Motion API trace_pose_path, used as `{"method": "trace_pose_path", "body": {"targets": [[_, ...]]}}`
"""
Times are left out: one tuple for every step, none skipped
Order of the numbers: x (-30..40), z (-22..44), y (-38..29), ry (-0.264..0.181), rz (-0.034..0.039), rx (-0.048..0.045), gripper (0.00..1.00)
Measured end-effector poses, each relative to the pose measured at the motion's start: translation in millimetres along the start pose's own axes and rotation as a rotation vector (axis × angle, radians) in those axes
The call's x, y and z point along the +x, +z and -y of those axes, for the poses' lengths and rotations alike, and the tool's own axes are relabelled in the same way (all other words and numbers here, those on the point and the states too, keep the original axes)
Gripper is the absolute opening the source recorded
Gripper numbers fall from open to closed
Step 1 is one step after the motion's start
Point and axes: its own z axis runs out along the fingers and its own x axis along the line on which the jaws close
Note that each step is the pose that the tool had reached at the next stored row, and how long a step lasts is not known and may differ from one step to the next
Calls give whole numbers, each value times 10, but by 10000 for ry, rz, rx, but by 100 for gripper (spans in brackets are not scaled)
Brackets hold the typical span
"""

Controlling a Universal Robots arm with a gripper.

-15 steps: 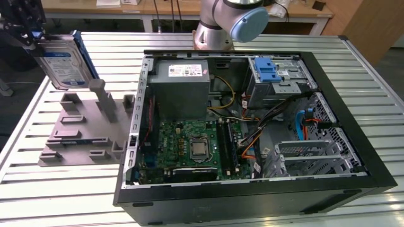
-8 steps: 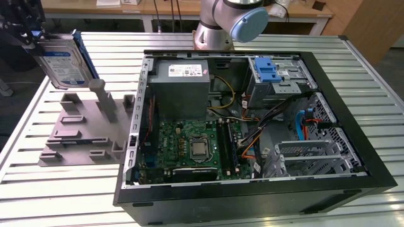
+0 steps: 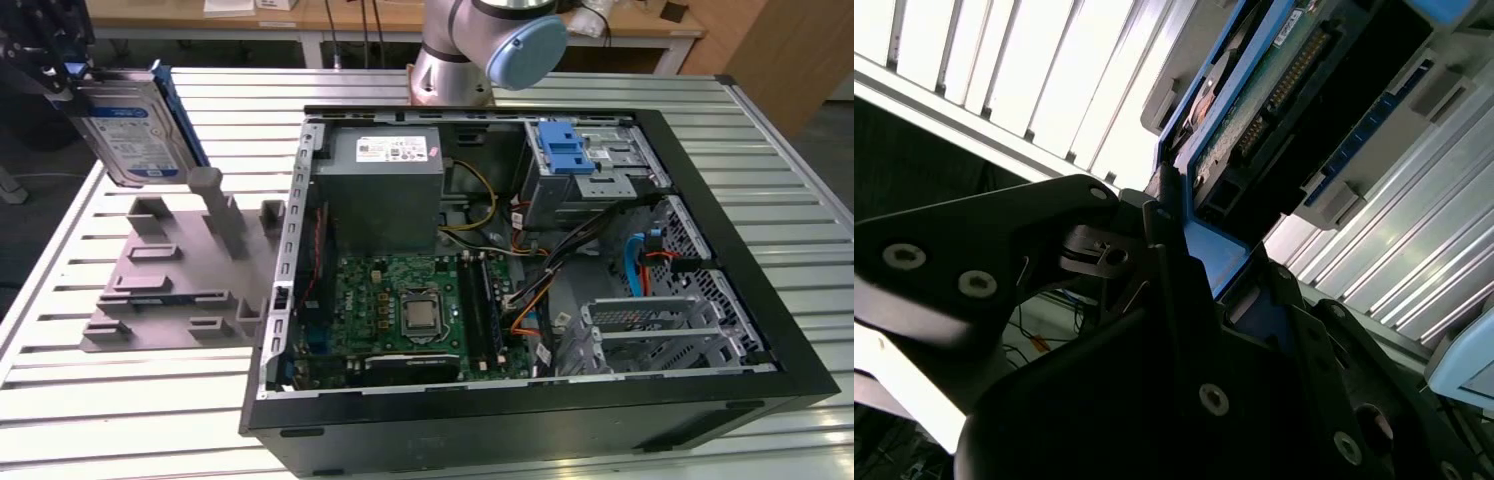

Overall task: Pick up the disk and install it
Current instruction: 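Pick up the disk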

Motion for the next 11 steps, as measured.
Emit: {"method": "trace_pose_path", "body": {"targets": [[0, 0, -3, 0, 0, 0, 36], [0, 0, -5, 0, 0, 0, 36], [0, 0, -7, 0, 0, 0, 36], [0, 0, -9, 0, 0, -1, 36], [0, 0, -11, 0, 0, 0, 36], [0, -1, -12, 0, 0, 0, 36], [0, -1, -14, 0, 0, 0, 36], [-1, -1, -17, 0, 0, -1, 36], [-1, -1, -21, 0, -1, -1, 36], [-1, -1, -24, 0, -1, -1, 36], [-1, -1, -27, 0, 0, 0, 36]]}}
